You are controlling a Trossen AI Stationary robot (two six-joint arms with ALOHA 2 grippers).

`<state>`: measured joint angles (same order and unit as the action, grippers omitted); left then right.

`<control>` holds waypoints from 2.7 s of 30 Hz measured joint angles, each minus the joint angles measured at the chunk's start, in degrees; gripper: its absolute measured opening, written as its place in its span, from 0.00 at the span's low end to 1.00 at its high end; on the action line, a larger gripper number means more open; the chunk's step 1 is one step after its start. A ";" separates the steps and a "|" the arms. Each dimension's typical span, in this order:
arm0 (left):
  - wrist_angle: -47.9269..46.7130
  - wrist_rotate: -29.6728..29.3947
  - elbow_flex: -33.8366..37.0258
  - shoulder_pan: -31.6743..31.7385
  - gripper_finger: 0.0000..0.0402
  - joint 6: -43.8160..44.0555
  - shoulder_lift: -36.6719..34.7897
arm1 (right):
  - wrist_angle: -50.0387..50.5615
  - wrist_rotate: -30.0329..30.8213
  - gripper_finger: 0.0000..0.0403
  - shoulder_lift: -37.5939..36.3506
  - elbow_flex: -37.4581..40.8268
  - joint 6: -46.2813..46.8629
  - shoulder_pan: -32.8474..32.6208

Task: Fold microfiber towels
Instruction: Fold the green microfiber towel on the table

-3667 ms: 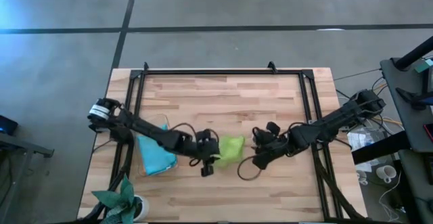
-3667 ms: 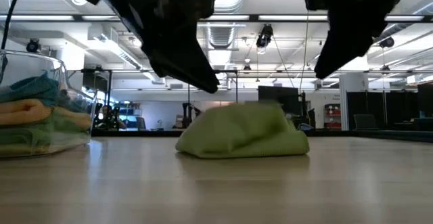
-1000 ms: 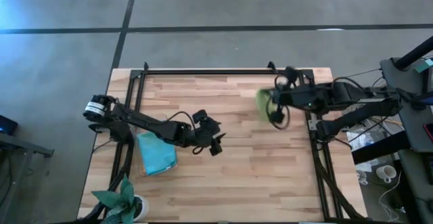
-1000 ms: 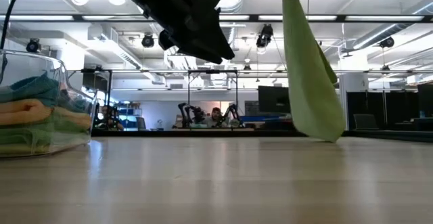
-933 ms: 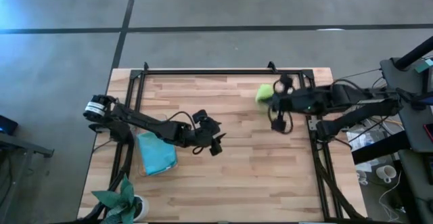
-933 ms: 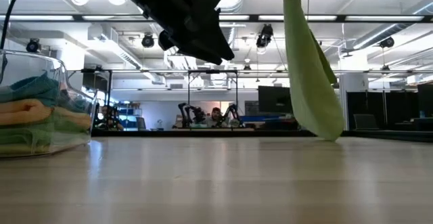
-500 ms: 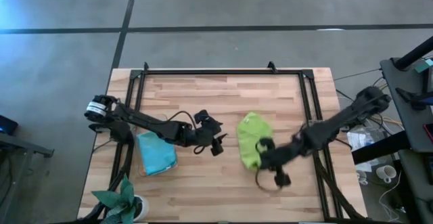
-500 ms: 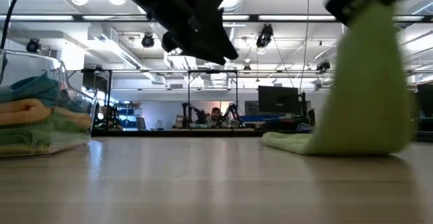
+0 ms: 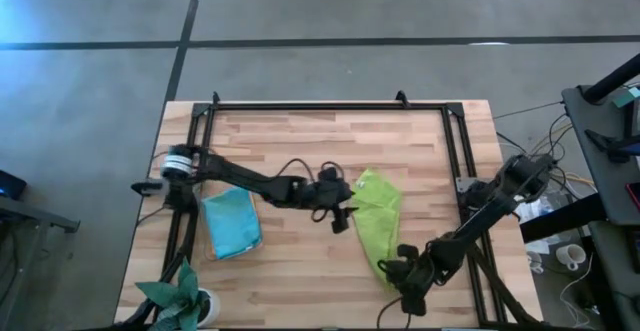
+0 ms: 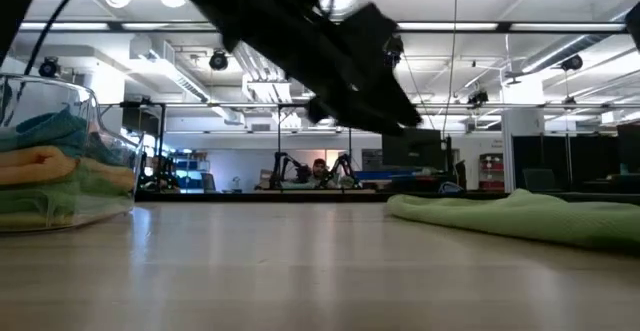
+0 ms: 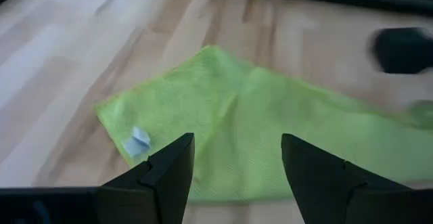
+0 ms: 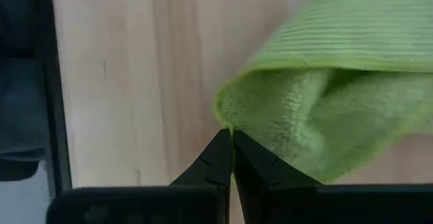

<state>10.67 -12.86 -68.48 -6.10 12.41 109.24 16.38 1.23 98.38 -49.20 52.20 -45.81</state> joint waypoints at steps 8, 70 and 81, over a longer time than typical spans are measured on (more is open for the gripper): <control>-2.45 7.90 -18.51 2.95 0.51 -8.22 14.10 | 0.22 0.32 0.02 -0.25 -0.28 2.29 -1.58; -81.67 -8.69 -21.91 -5.02 0.51 16.57 -10.74 | 4.73 8.85 0.02 -3.16 0.47 -0.70 -1.04; -81.84 -5.86 11.27 -2.20 0.51 51.53 -38.61 | 4.44 10.39 0.02 -3.23 0.47 -2.86 -0.66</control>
<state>-71.17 -18.72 -57.22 -8.30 63.94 70.63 20.82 11.62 95.15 -48.73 49.34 -46.47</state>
